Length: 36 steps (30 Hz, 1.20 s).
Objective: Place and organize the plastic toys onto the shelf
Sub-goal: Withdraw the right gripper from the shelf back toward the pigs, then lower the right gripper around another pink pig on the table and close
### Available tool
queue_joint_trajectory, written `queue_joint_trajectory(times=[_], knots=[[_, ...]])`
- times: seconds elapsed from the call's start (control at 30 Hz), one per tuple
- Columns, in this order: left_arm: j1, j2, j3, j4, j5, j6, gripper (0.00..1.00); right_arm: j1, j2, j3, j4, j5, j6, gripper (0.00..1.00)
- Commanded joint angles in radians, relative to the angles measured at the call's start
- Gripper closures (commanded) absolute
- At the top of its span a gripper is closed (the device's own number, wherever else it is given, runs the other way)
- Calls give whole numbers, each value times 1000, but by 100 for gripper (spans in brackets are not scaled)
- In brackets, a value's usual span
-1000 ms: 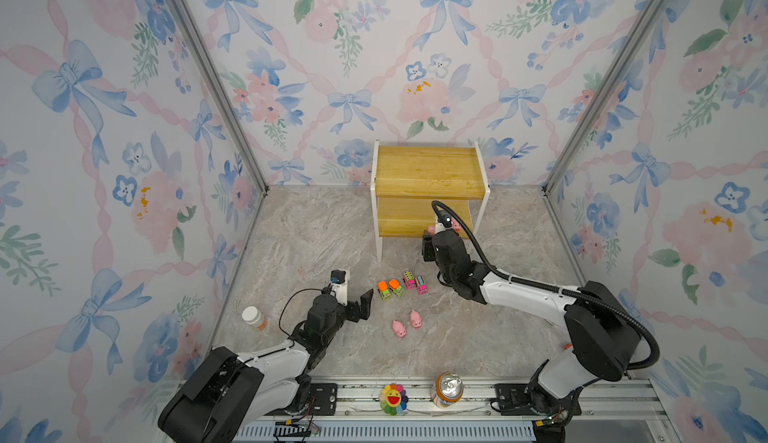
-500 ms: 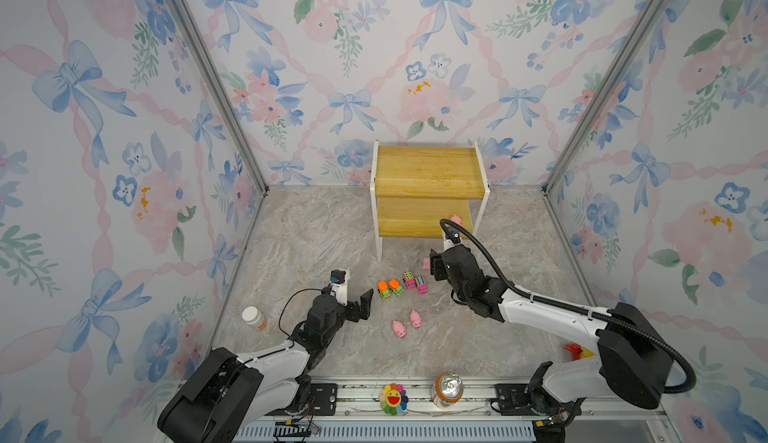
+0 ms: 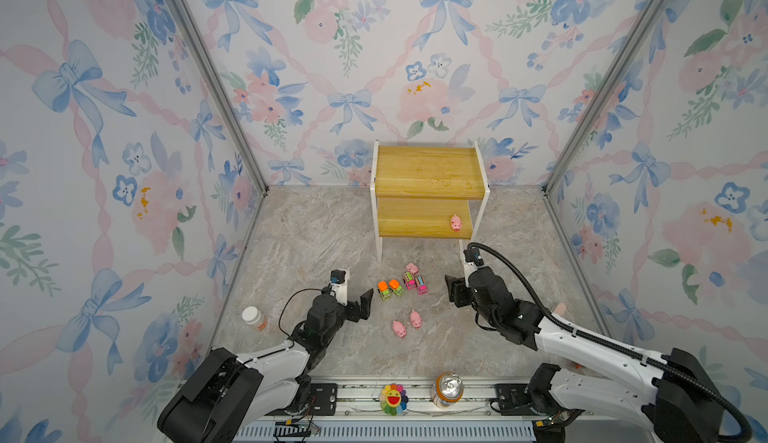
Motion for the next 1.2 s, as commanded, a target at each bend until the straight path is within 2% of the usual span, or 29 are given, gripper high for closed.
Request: queue_joint_trajectory(times=[0.0,0.27,0.47,0.9,1.17], knots=[[-5,5,7,-5,5,5,2,-7,-2,-29,-13,-81,39,31],[-6,11,8,-5,8,-3,2,21,130,44,-72,-292,-43,32],[-8,-2,2,-5,17,-14,2,94,205,83,-86,-348,-64,32],[-11,4,2,-6,24,-14,2,232,410,137,-20,-345,-24,34],[-11,10,2,-6,20,-9,2,247,485,164,4,-313,-9,36]])
